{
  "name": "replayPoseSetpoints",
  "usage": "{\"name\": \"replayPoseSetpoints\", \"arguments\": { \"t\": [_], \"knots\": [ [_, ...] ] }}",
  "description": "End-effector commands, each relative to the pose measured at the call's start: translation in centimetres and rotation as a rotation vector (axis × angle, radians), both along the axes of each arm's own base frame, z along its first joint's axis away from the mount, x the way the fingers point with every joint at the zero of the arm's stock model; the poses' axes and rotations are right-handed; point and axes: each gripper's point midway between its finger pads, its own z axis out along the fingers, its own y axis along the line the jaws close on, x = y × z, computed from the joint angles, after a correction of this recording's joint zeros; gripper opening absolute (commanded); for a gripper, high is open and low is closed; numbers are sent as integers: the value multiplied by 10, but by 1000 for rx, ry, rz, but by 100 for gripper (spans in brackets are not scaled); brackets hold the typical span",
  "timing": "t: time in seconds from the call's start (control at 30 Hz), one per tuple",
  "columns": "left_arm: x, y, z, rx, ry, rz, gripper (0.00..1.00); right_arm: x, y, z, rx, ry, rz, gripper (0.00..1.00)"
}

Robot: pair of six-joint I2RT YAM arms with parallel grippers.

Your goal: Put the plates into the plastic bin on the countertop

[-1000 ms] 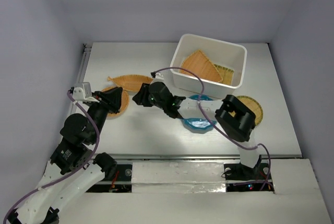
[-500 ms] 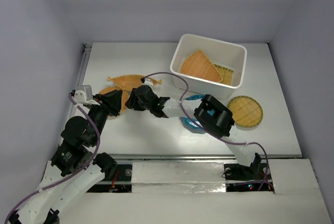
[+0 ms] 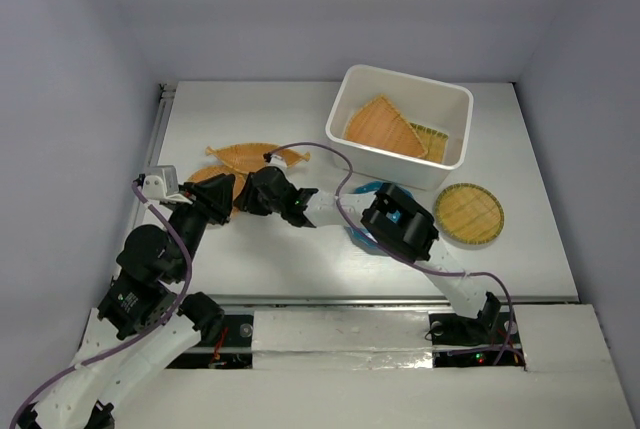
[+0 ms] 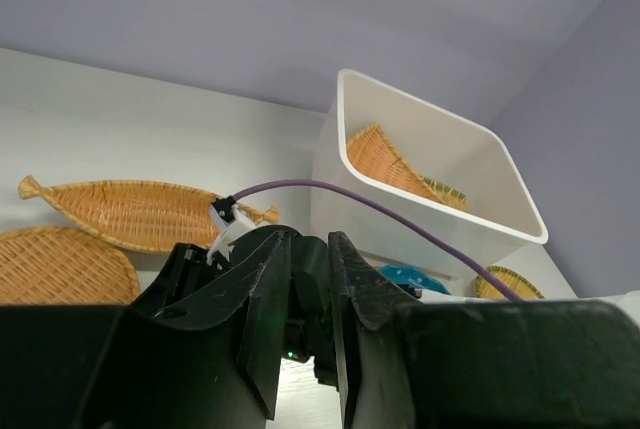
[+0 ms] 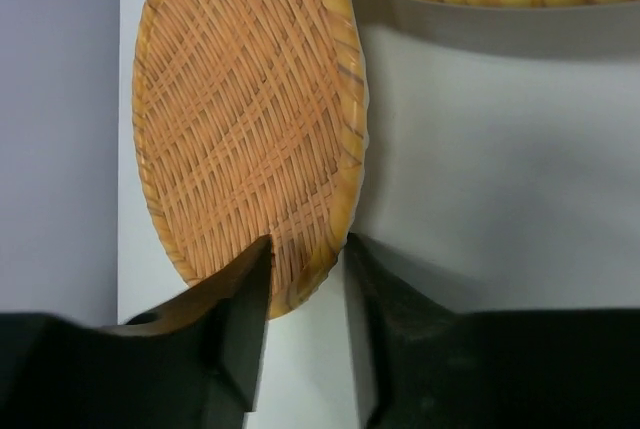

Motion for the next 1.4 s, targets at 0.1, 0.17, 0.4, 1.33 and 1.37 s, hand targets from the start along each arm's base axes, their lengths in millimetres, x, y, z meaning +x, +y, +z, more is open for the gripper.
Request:
{"name": "replayPoseSetpoints", "arguments": {
  "t": [0.1, 0.17, 0.4, 1.33, 1.37],
  "knots": [
    [1, 3, 6, -1, -34, 12, 20, -3, 14, 9, 55, -3, 14, 21],
    [1, 4, 6, 1, -36, 17, 20, -4, 10, 12, 67, -11, 6, 11],
    [3, 9, 4, 1, -32, 48, 20, -20, -4, 31, 163, -36, 5, 0],
    [5, 42, 1, -49, -15, 213, 37, 5, -370, 310, 228, -644, -652, 0],
    [6, 40, -1, -42, -7, 212, 37, 5, -382, 306, 195, -638, -680, 0]
  ]
}}
